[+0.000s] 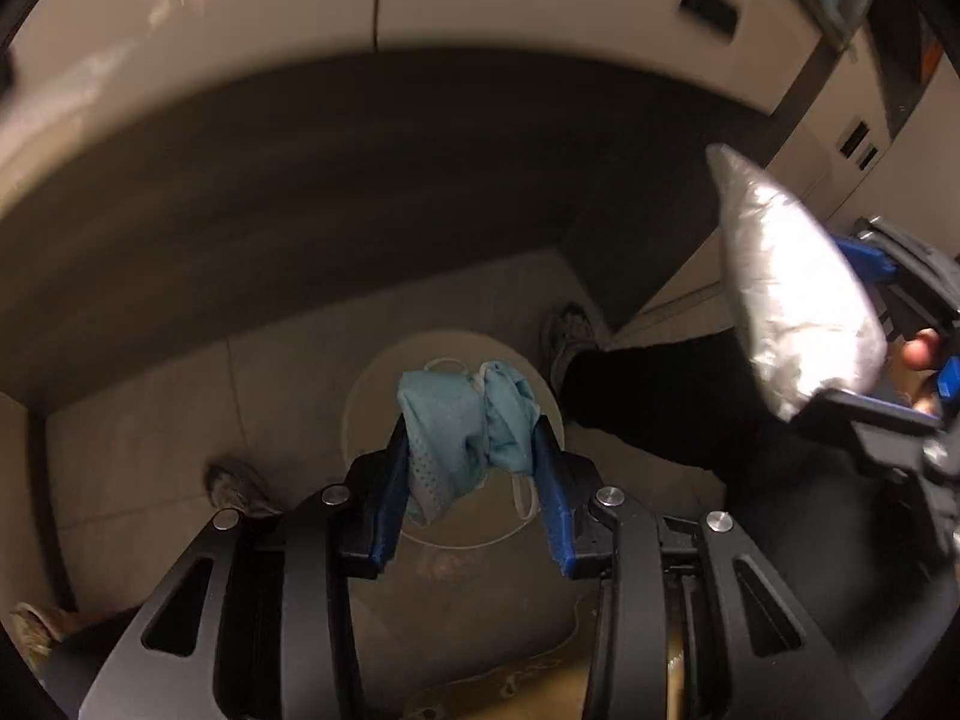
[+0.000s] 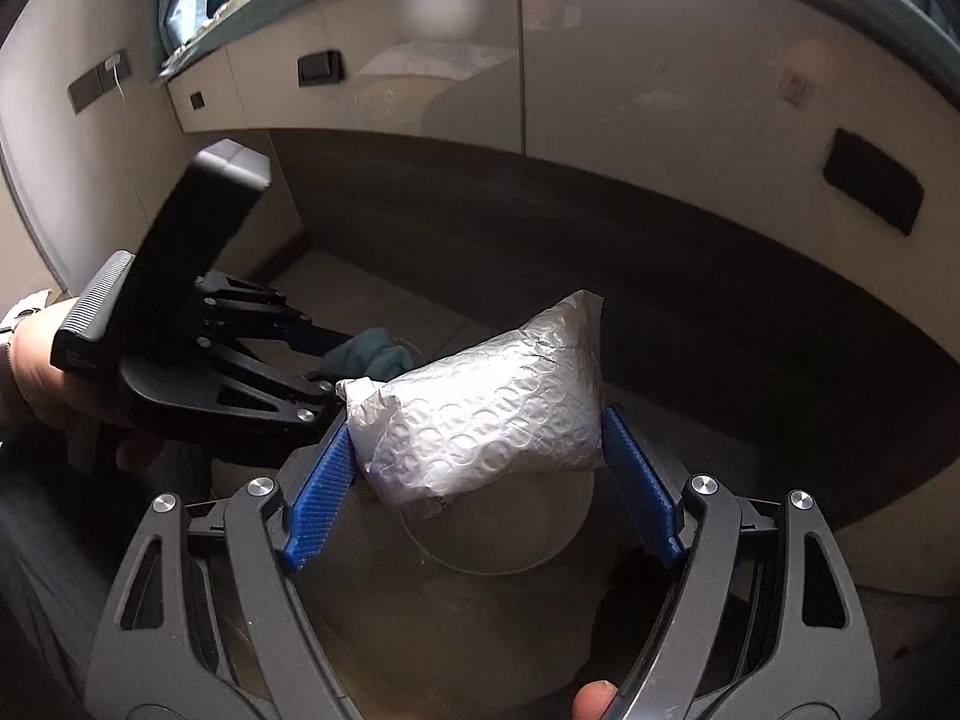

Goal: Collect trash
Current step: 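Carry mask and packet over the white bin and open both tools to drop them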

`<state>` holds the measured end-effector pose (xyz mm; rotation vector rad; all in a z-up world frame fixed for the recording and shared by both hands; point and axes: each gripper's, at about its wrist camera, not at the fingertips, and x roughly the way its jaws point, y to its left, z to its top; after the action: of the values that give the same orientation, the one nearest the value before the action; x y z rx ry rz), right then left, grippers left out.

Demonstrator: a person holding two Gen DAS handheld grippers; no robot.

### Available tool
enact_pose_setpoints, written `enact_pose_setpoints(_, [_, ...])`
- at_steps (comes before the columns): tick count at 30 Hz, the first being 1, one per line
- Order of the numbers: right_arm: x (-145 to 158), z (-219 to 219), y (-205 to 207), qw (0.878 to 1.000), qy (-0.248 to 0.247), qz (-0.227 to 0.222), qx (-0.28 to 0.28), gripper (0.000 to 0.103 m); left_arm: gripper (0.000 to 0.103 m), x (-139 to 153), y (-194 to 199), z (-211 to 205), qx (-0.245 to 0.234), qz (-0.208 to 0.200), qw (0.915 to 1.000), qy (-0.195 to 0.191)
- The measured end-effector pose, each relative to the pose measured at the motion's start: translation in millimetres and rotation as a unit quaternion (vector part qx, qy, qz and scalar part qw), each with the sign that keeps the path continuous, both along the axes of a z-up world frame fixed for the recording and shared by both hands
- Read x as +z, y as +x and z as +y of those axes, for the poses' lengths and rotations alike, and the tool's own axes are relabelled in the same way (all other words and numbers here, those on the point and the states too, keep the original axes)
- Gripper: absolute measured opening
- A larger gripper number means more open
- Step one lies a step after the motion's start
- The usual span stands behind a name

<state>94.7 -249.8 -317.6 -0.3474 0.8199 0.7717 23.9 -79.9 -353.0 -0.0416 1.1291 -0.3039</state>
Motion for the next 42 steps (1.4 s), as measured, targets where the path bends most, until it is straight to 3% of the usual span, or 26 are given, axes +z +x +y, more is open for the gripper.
enact_pose_setpoints(6, [-28.7, 4.6, 26.1, 0.999, 0.011, 0.04, -0.014, 0.076, 0.047, -48.2, 17.8, -0.8, -0.003, 0.033, 0.9995, -0.003])
enact_pose_setpoints(8, [-44.6, 5.0, 35.3, 0.998, 0.005, 0.052, -0.031, 0.076, 0.057, -58.8, 23.5, -0.9, -0.006, 0.044, 0.999, 0.007])
enact_pose_setpoints(10, [-52.3, 4.0, 48.1, 0.997, 0.008, 0.064, -0.044, 0.076, 0.077, -68.0, 30.2, -4.6, -0.001, 0.049, 0.9987, 0.01])
enact_pose_setpoints(13, [-58.9, 3.5, 61.0, 0.995, 0.014, 0.077, -0.058, 0.076, 0.09, -72.1, 36.0, -4.5, 0.005, 0.05, 0.9987, 0.012])
enact_pose_setpoints(16, [-66.5, 5.6, 70.6, 0.995, 0.009, 0.082, -0.063, 0.076, 0.097, -73.9, 42.1, 1.5, 0.02, 0.051, 0.9983, 0.02])
enact_pose_setpoints(20, [-72.4, 15.0, 64.4, 0.995, -0.006, 0.081, -0.051, 0.076, 0.097, -59.2, 44.8, 18.5, 0.052, 0.047, 0.9972, 0.026])
enact_pose_setpoints(27, [-90.1, 37.3, 51.8, 0.995, -0.052, 0.087, -0.015, 0.078, 0.097, -11.9, 18.8, 66.0, 0.102, -0.022, 0.9946, 0.007])
enact_pose_setpoints(30, [-100.0, 51.9, 47.8, 0.993, -0.069, 0.091, 0.002, 0.079, 0.097, -10.9, 14.4, 87.5, 0.142, -0.017, 0.9893, -0.031])
enact_pose_setpoints(34, [-104.9, 55.5, 50.2, 0.993, -0.085, 0.084, 0.003, 0.088, 0.097, -10.1, 17.6, 91.9, 0.158, -0.029, 0.9864, -0.033])
enact_pose_setpoints(37, [-99.7, 52.4, 51.3, 0.994, -0.079, 0.07, -0.014, 0.098, 0.097, -9.1, 16.8, 89.8, 0.156, -0.03, 0.9867, -0.034])
enact_pose_setpoints(42, [-84.3, 35.9, 51.4, 0.997, -0.044, 0.047, -0.039, 0.098, 0.097, 3.1, 4.4, 91.9, 0.148, -0.053, 0.9872, -0.024])
